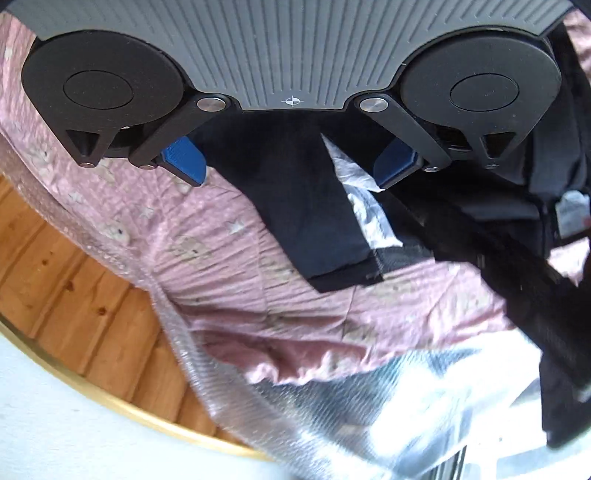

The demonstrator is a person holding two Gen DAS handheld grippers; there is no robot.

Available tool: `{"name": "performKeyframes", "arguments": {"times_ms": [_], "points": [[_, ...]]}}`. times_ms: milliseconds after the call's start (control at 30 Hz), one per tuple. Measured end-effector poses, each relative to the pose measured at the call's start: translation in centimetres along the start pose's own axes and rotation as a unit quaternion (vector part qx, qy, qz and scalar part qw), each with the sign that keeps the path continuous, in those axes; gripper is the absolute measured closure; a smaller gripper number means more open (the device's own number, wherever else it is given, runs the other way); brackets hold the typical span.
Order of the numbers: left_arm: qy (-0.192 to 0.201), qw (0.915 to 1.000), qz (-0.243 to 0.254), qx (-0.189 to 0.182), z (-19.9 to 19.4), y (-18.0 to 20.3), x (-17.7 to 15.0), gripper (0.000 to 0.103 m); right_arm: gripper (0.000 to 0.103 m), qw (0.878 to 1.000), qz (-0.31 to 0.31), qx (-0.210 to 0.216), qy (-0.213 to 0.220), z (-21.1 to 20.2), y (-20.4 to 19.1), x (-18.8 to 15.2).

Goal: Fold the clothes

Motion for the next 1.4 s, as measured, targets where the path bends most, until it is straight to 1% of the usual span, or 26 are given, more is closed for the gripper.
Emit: {"name": "performKeyframes", "arguments": {"times_ms": [100,133,167,200,267,433,500,567,700,767,800,833,867,900,967,1000,1033,1067,1100,1133,1167,1200,1233,1267,1333,1400], "points": [[0.053,0.9976,-0.045,-0.007,-0.8,-1.0,3.6,0.037,0.021,0.996,-0.069,0.021,-0.047,4.2,-1.8,0.6],[0.061,0.9963,-0.060,-0.011,-0.8,-1.2,4.6,0.035,0.036,0.993,-0.094,0.015,-0.070,5.7,-2.0,0.7],[0.067,0.9949,-0.074,-0.015,-0.5,-1.3,5.3,0.029,0.059,0.990,-0.108,0.004,-0.093,6.8,-2.0,0.6],[0.073,0.9938,-0.082,-0.018,-0.3,-1.4,5.9,0.026,0.062,0.989,-0.102,0.007,-0.105,7.3,-1.7,0.7],[0.083,0.9916,-0.097,-0.024,0.4,-1.6,7.1,0.014,0.103,0.991,-0.085,-0.002,-0.102,6.6,-0.8,1.0],[0.058,0.9913,-0.113,-0.034,3.0,-2.0,8.0,0.009,0.103,0.995,-0.080,-0.049,-0.035,0.4,0.6,2.3],[0.027,0.9912,-0.121,-0.044,4.6,-2.0,7.8,0.008,0.103,0.995,-0.069,-0.065,-0.013,-2.4,1.2,2.2],[-0.005,0.9915,-0.121,-0.047,5.9,-1.9,7.3,0.007,0.103,0.996,-0.052,-0.072,-0.006,-4.5,1.5,1.4],[-0.066,0.9930,-0.098,-0.010,8.1,-2.6,5.5,0.007,0.103,0.997,-0.018,-0.070,-0.005,-6.8,1.3,-1.1],[-0.079,0.9920,-0.098,-0.004,9.0,-2.6,4.8,0.009,0.103,0.998,0.004,-0.061,-0.003,-7.1,1.0,-1.8],[-0.083,0.9927,-0.087,-0.007,9.5,-2.2,4.4,0.014,0.103,0.998,0.012,-0.057,-0.001,-7.2,0.9,-2.0],[-0.088,0.9941,-0.062,-0.012,10.0,-1.1,4.4,0.051,0.103,0.998,0.016,-0.055,0.002,-7.3,0.9,-2.0],[-0.094,0.9948,-0.035,-0.016,10.5,0.0,4.5,0.095,0.103,0.998,0.020,-0.054,0.005,-7.3,0.9,-1.9],[-0.088,0.9960,0.010,-0.015,10.8,1.9,5.3,0.098,0.103,0.998,0.024,-0.055,0.007,-7.4,1.0,-1.8],[-0.036,0.9935,0.079,-0.073,10.0,8.0,8.7,0.098,0.103,0.997,0.032,-0.068,0.022,-7.9,1.8,-1.3],[0.006,0.9876,0.113,-0.108,9.0,11.6,11.0,0.098,0.102,0.995,0.038,-0.080,0.036,-8.3,2.5,-1.0],[0.045,0.9805,0.140,-0.131,7.8,14.5,13.3,0.099,0.095,0.993,0.048,-0.096,0.053,-9.0,3.4,-0.5],[0.084,0.9710,0.165,-0.152,6.6,17.4,15.6,0.099,0.066,0.990,0.059,-0.110,0.070,-9.8,4.4,-0.2],[0.108,0.9656,0.177,-0.157,6.2,19.0,17.6,0.099,0.049,0.986,0.073,-0.126,0.086,-10.7,5.4,0.0],[0.121,0.9646,0.193,-0.132,6.6,19.4,19.1,0.099,0.024,0.981,0.090,-0.143,0.097,-11.6,6.6,-0.1],[0.133,0.9630,0.210,-0.105,7.1,19.6,20.7,0.097,0.017,0.977,0.111,-0.152,0.100,-12.4,7.7,-0.5],[0.127,0.9669,0.210,-0.070,8.1,18.6,21.8,0.095,0.017,0.973,0.137,-0.158,0.096,-12.9,8.8,-1.3],[0.103,0.9744,0.197,-0.033,9.5,16.8,22.3,0.075,0.017,0.968,0.168,-0.164,0.085,-13.4,9.9,-2.5],[0.069,0.9799,0.187,0.004,10.9,14.8,22.0,0.050,0.017,0.962,0.203,-0.171,0.068,-13.9,11.0,-4.1],[0.030,0.9799,0.188,0.059,11.5,11.6,19.8,0.046,0.017,0.942,0.276,-0.190,0.032,-15.5,13.0,-8.2],[0.006,0.9797,0.183,0.081,10.4,8.9,16.7,0.043,0.017,0.915,0.340,-0.218,-0.003,-18.0,14.6,-13.4]]}}
Point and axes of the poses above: each gripper's, at about its wrist camera, not at the fingertips, and z roughly the way its jaws point, y to its right, x to its top, the point moved 8 cm from there along z, roughly the way its jaws point, and after that the axes turned 4 degrees about y, right-handed, at the moved point
